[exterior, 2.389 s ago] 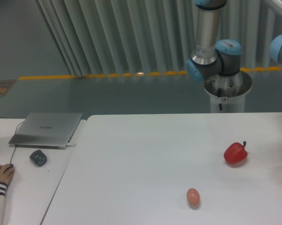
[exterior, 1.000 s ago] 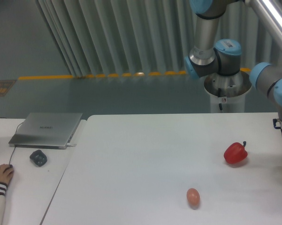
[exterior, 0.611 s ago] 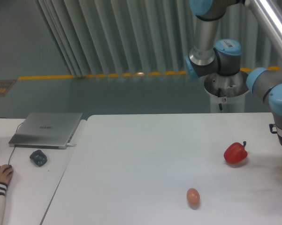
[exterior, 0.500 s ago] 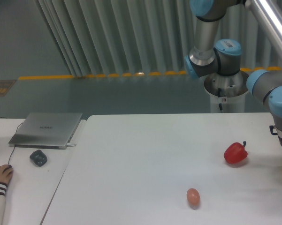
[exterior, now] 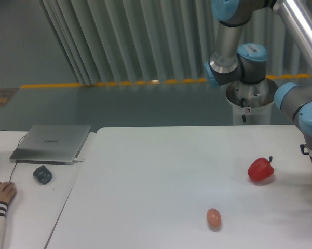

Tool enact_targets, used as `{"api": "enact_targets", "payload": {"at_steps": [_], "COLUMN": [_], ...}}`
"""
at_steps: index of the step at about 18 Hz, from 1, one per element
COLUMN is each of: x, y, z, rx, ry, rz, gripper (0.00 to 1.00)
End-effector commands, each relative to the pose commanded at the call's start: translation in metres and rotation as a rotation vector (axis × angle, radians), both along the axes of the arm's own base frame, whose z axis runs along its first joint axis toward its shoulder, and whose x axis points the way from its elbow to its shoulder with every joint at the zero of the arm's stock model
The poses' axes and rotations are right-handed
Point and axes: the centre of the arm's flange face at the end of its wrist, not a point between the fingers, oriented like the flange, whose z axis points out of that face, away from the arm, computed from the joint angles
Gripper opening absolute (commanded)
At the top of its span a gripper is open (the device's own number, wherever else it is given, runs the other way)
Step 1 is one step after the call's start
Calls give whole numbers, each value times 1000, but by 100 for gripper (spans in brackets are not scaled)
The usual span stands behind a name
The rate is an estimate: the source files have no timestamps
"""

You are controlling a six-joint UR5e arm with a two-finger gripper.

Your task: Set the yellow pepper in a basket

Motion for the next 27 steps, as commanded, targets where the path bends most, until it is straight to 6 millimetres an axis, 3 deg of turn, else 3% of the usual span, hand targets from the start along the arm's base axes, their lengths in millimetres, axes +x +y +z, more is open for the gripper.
{"api": "enact_targets", "payload": {"at_steps": [10, 12, 13, 15, 17, 20, 24, 27], "x": [-5, -7, -7, -8, -8, 6, 44, 58], "y": [1, 2, 2, 2, 2, 9, 28, 30], "z": [-9, -13, -12, -11, -9, 7, 46, 72], "rx": [-24, -27, -27, -27, -23, -6, 43, 76], "ry": [8, 6, 7, 10, 15, 32, 84, 114], "rz": [3, 3, 1, 3, 3, -7, -24, -14], "gripper": [100, 91, 76, 63, 60, 60, 60, 60]}}
